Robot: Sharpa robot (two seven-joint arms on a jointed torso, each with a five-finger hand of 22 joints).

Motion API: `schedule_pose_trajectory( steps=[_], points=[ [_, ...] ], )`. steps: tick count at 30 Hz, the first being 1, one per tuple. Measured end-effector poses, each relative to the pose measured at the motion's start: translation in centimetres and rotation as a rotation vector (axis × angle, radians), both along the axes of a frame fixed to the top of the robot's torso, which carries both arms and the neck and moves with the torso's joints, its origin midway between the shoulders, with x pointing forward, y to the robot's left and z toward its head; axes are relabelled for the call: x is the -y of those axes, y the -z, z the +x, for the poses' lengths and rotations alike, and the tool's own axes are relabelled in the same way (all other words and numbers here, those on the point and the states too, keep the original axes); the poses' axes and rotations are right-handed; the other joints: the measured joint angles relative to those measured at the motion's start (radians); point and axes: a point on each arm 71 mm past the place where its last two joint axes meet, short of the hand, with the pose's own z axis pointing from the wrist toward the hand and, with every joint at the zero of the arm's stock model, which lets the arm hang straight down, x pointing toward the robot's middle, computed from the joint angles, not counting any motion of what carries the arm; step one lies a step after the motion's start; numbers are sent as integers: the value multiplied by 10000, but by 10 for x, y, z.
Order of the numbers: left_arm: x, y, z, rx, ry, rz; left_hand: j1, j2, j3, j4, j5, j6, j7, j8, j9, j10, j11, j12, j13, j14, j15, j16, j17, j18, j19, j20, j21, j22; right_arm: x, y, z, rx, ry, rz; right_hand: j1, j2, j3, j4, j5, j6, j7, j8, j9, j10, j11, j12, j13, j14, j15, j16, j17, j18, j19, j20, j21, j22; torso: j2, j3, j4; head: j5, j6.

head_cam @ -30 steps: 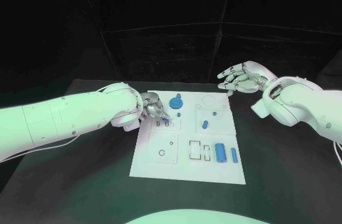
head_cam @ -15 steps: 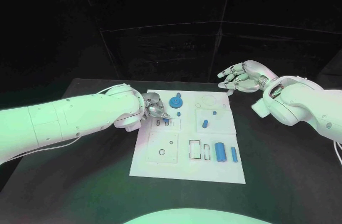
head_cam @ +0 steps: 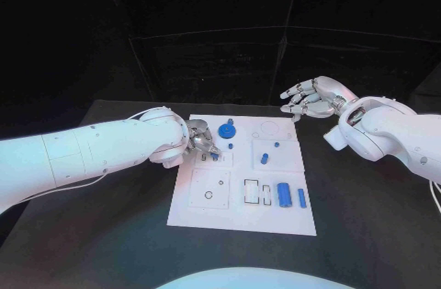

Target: Assemble the parts on the task board

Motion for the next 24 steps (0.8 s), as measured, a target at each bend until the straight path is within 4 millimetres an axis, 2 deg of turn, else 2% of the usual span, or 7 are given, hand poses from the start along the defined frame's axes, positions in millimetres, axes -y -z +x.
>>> schedule_pose_trajectory(
  steps=[5,12,14,17,24],
  points=[
    [0,0,0,-80,84,44,0,1,0,0,5,0,1,-2,3,0,0,0,0,0,0,0,0,0,0,0,0,0,0,0,0,3,-3,1,0,0,0,0,0,0,0,0,0,0,0,0,1,0,0,1,0,-1,0,0,0,0,-3,5,0,-16,-11],
    [1,1,-1,-187,200,91,0,1,59,59,238,1,5,42,40,-1,1,0,-22,0,0,0,0,0,0,0,0,-14,0,0,0,6,-4,2,0,0,0,0,0,0,0,0,0,0,0,-1,1,0,0,1,1,-1,0,0,0,1,-4,7,8,-10,-34],
    [1,1,-1,-203,219,100,-1,0,69,68,463,0,7,83,48,0,1,0,-22,0,0,0,0,0,0,0,0,-14,0,0,0,6,-10,3,0,0,0,0,0,0,0,0,0,0,0,-1,2,0,0,1,1,-1,0,0,0,1,-4,7,8,-2,-46],
    [1,1,-2,-217,228,114,-76,-75,69,68,1051,35,2,158,117,32,-28,0,-22,0,0,0,0,0,0,0,0,7,-1,0,0,7,-13,4,0,0,0,0,0,0,0,37,0,0,0,-1,2,0,0,-22,-3,-1,0,0,0,2,-4,7,8,8,-62],
    [-1,3,-2,-239,199,164,-117,-114,69,68,1248,78,-30,164,120,72,-37,0,-21,0,0,0,0,0,0,0,0,19,-1,0,0,10,-14,4,0,0,0,0,0,0,0,37,0,0,0,-1,-6,0,0,-34,-11,-1,0,0,0,2,-5,7,9,13,-89]
  ],
)
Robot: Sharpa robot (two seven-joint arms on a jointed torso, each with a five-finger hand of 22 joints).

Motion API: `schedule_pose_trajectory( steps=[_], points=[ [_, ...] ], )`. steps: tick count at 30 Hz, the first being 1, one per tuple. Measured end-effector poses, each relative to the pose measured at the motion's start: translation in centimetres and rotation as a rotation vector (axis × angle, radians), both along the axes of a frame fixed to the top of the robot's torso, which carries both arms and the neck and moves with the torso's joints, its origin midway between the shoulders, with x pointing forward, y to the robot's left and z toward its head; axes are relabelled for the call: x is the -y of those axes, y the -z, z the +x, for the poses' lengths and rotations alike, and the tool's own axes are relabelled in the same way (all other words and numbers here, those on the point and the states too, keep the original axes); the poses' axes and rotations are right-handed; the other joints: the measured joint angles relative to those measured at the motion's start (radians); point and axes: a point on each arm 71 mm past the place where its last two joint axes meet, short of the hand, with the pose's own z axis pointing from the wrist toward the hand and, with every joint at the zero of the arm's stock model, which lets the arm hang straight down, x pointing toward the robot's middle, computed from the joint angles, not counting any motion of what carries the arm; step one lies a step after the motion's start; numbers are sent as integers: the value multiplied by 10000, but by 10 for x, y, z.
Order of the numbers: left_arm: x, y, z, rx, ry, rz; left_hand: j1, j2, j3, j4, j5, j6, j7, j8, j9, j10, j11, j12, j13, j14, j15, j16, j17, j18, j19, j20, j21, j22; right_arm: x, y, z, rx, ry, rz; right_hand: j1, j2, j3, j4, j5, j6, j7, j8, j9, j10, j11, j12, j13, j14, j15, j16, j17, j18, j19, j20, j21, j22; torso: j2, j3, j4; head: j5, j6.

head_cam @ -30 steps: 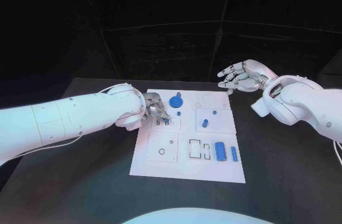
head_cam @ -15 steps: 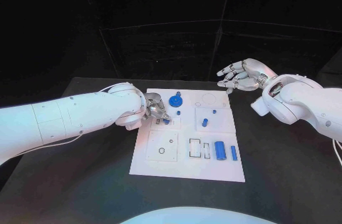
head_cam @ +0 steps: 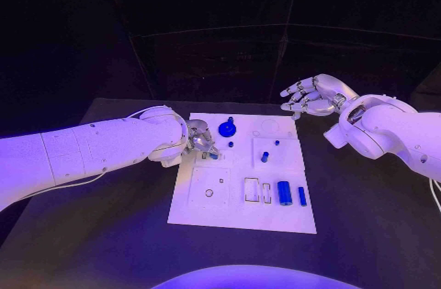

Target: Assemble the parts on the task board

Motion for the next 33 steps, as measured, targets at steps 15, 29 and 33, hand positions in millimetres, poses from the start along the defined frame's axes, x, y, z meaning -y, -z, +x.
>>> schedule_pose_trajectory(
  steps=[15,29,33],
  points=[
    [0,0,0,-10,0,5,-114,-111,42,42,320,9,-31,127,61,0,1,-9,-73,0,0,0,0,0,35,-35,0,14,-1,0,0,3,-14,3,0,0,0,0,0,0,0,0,0,0,0,0,1,0,0,0,1,0,0,0,0,1,1,0,0,3,-33],
    [2,1,2,-43,25,72,-773,-110,59,-597,347,208,-228,180,28,0,-112,-271,-524,-2,-145,0,0,0,70,-70,0,54,-3,0,1,2,-40,9,0,0,0,0,51,0,0,-1,0,-60,-14,31,-17,36,36,1,-27,0,0,0,0,-6,-1,10,-12,-20,-21],
    [2,1,2,-48,32,88,-833,-51,-454,-496,305,363,-371,194,-19,-4,-190,-178,-380,-2,-144,0,0,1,63,-134,0,47,-4,0,1,-1,-70,14,0,0,0,0,52,0,0,-1,0,-58,-16,38,-17,36,37,1,-27,0,0,0,0,-7,-1,11,-12,-31,-32]
  ],
)
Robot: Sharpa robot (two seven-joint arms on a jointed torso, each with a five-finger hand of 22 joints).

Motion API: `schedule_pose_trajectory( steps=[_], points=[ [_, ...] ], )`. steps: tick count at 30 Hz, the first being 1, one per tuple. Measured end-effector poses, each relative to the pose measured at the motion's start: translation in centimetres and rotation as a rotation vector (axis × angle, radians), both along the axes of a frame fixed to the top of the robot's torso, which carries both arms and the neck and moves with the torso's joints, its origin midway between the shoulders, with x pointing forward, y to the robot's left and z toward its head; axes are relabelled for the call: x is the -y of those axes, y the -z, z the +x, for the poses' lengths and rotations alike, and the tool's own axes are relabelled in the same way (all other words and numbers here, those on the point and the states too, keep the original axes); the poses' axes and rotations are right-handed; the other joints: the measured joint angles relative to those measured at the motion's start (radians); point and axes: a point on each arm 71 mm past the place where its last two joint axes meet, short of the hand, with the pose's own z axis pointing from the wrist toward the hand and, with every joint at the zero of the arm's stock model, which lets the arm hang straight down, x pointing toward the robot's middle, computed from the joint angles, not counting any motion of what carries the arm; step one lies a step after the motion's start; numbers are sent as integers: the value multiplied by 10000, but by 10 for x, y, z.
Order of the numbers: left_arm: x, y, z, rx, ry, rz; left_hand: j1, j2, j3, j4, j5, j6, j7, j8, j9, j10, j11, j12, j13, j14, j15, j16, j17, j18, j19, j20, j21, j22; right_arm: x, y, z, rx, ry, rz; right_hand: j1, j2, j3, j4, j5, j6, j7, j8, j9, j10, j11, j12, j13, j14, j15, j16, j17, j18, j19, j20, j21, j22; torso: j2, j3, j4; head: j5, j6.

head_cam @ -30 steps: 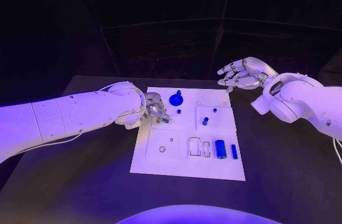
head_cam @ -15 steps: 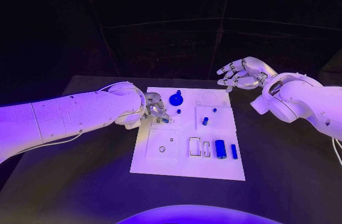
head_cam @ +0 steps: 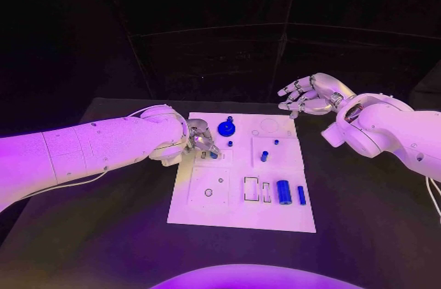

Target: Assemble the parts on the task board

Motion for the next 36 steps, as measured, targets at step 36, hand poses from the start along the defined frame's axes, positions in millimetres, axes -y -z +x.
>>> schedule_pose_trajectory(
  steps=[36],
  points=[
    [-3,3,-2,-150,10,90,-437,129,-3975,1680,-3144,327,-12,-127,-151,40,-24,220,227,34,-38,0,0,-103,29,-29,0,59,0,0,1,-26,-26,-18,0,0,0,0,0,0,0,0,0,3,-1,-1,-18,0,0,-47,-22,-1,0,0,0,2,2,-7,12,-88,23]
  ],
)
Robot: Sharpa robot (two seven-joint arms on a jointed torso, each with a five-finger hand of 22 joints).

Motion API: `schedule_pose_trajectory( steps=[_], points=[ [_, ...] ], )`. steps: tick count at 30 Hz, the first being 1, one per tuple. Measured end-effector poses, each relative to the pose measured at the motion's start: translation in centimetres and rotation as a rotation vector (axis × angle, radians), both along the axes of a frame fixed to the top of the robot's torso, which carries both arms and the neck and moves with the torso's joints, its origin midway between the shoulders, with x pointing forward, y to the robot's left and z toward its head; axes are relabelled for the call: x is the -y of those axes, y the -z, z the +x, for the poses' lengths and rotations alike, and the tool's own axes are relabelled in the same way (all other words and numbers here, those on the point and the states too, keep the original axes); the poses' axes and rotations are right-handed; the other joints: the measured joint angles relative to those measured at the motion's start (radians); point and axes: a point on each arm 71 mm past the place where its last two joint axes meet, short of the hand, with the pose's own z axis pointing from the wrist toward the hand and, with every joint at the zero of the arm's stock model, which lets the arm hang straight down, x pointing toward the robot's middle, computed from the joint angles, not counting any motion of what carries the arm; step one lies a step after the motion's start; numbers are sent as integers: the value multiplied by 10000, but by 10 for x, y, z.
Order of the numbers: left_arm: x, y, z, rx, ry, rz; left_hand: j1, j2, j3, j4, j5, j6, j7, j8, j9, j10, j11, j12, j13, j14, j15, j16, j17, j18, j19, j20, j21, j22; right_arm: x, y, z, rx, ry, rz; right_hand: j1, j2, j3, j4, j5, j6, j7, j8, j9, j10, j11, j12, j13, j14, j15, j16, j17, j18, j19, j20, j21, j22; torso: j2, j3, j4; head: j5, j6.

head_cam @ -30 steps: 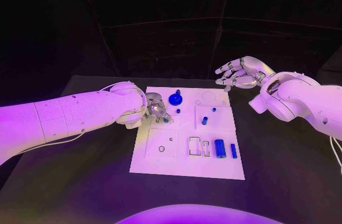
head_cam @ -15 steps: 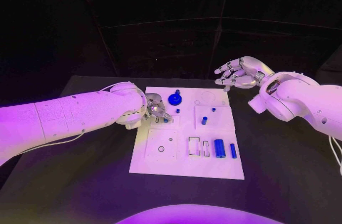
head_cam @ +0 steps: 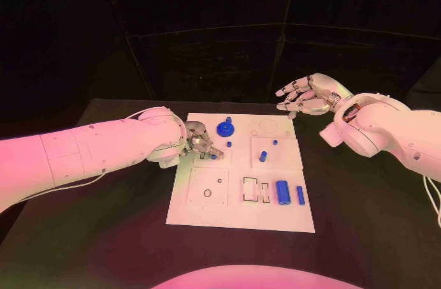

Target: Assemble the parts on the task board

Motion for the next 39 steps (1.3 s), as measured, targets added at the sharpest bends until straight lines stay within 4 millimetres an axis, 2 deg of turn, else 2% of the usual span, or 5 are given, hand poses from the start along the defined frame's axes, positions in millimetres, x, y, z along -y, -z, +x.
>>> schedule_pose_trajectory(
  steps=[10,15,19,23,39],
  points=[
    [-6,-15,-1,299,-75,-190,229,-235,-993,397,0,-3,3,-46,1,-40,-34,-91,-201,-34,-33,0,0,3,-47,-47,-154,-200,1,0,1,-15,8,-20,0,0,0,0,0,-36,36,0,0,0,0,0,-12,0,0,0,-15,1,0,0,0,-10,-1,-4,9,-33,17],
    [-10,-41,8,732,-203,-462,1047,137,-1112,294,0,-735,270,-583,-250,-412,227,-513,-742,-33,-25,0,0,7,-274,-14,-539,-739,2,1,2,-15,29,-31,0,0,0,0,0,-36,36,0,0,0,0,0,-11,0,0,0,-15,0,0,0,0,-10,-1,-8,12,-49,47],
    [-16,-67,19,1023,-261,-454,1402,450,-1233,249,0,-1059,520,-1088,-611,-577,393,-624,-951,-15,168,0,0,9,-380,91,-676,-936,3,1,2,-15,46,-40,0,0,0,0,0,-36,36,0,0,0,0,0,-11,0,0,0,-14,1,0,0,0,-10,-1,-7,12,-9,62],
    [-28,-84,33,1123,-456,-270,1511,490,-1375,284,0,-1075,536,-1232,-765,-612,428,-624,-961,-13,203,0,0,9,-345,132,-714,-943,4,1,3,-14,55,-44,0,0,0,0,0,-36,36,0,0,0,0,0,-11,0,0,0,-14,1,0,0,0,-9,-1,3,1,13,87],
    [-33,-82,79,303,-757,790,1537,807,-1860,661,0,-637,500,-1277,-982,-612,428,-624,-958,-14,202,0,0,11,-342,198,-714,-938,1,1,3,-7,-8,-30,0,0,0,0,0,-36,36,0,0,1,0,0,-9,0,0,0,-14,-1,0,0,0,-8,10,-8,-24,68,187]
  ],
)
